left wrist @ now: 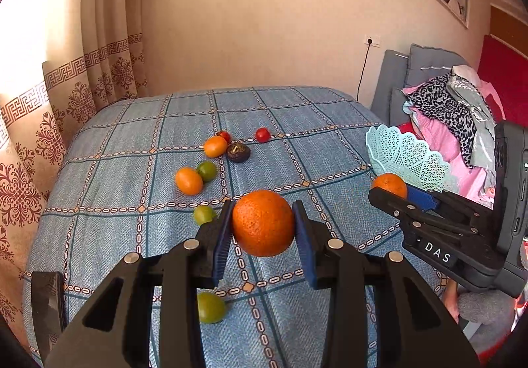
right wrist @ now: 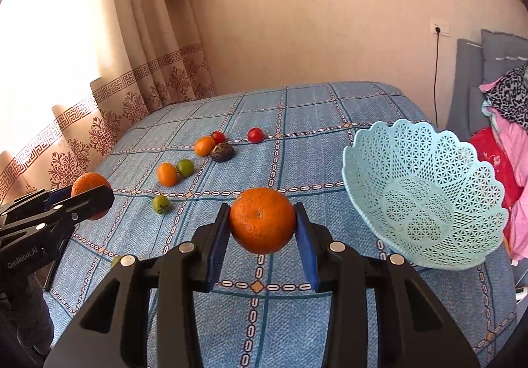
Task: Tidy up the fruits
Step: 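Lift the orange with the left tool and carry it over the blue basket, then open the left tool to drop the orange into the basket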
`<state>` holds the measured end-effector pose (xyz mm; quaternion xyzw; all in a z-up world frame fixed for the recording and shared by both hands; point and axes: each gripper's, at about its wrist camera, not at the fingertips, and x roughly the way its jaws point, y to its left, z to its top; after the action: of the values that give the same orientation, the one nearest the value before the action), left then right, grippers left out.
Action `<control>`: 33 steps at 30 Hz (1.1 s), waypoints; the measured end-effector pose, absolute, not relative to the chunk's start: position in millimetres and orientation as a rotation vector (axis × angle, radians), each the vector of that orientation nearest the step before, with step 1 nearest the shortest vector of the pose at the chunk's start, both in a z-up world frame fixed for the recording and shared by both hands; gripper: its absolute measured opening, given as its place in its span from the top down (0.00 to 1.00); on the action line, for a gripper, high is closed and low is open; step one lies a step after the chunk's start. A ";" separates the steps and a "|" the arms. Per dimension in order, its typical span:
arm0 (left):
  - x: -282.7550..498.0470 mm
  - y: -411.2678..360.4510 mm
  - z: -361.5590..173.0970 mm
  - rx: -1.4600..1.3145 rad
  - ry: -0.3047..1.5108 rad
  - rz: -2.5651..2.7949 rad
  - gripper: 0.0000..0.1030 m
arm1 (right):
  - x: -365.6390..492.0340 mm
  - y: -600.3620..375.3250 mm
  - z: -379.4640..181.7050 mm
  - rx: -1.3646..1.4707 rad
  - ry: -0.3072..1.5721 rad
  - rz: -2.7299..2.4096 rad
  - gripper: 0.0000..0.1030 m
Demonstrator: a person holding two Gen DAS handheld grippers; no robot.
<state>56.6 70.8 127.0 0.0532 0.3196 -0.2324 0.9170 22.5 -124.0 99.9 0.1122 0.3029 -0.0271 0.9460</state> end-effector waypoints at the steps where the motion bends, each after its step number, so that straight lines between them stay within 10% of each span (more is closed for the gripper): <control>1: 55.8 63.2 129.9 0.115 0.649 -0.496 0.64 | 19.4 -131.7 102.0 0.232 0.611 -0.079 0.62; 33: 81.3 -139.0 108.2 0.192 0.724 -0.845 0.64 | -14.6 -275.2 84.2 0.295 0.620 -0.408 0.62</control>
<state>81.3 -139.0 108.2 0.0910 0.3432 -0.4006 0.8446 -14.6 -275.2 84.2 0.1437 0.3017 -0.1987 0.9213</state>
